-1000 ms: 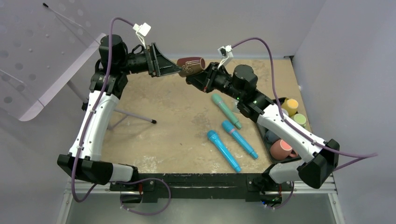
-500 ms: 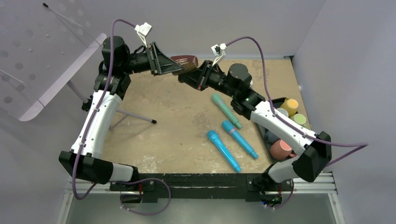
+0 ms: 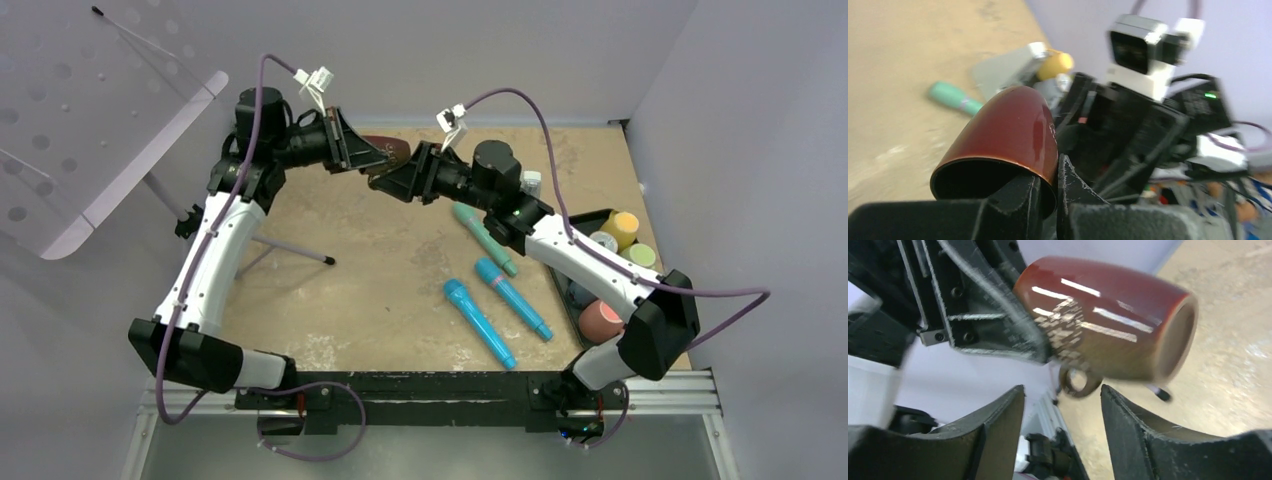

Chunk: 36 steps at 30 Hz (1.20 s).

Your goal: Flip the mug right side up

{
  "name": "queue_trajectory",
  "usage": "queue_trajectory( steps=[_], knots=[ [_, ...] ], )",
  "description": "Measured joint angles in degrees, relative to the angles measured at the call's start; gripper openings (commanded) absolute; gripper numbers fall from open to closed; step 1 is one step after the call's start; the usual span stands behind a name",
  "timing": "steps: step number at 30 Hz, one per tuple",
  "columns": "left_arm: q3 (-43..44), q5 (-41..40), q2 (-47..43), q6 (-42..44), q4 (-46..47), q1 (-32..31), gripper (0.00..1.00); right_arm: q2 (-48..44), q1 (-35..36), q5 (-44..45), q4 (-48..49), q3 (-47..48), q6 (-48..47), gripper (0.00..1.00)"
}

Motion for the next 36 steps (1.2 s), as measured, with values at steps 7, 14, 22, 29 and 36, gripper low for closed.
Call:
queue_trajectory(
  steps=[7,14,22,29,36],
  knots=[
    [2.69,-18.49,5.09,25.94,-19.8,-0.13,0.0,0.35,0.48,5.03,-14.05,0.37,-7.91,0.75],
    [14.45,-31.17,23.28,49.44,-37.64,-0.15,0.0,0.35,0.48,13.68,-28.81,1.14,-13.86,0.76],
    [25.11,-40.02,40.41,61.44,-49.44,-0.13,0.0,-0.26,0.17,26.03,-41.81,5.09,-17.4,0.78],
    [24.85,-44.28,42.4,65.24,-50.66,-0.15,0.03,-4.63,-4.96,34.49,-49.55,4.98,-17.18,0.79],
    [16.31,-44.59,42.42,67.54,-46.07,-0.15,0.15,-15.21,-19.76,40.3,-51.12,-1.18,-17.14,0.81]
  ],
)
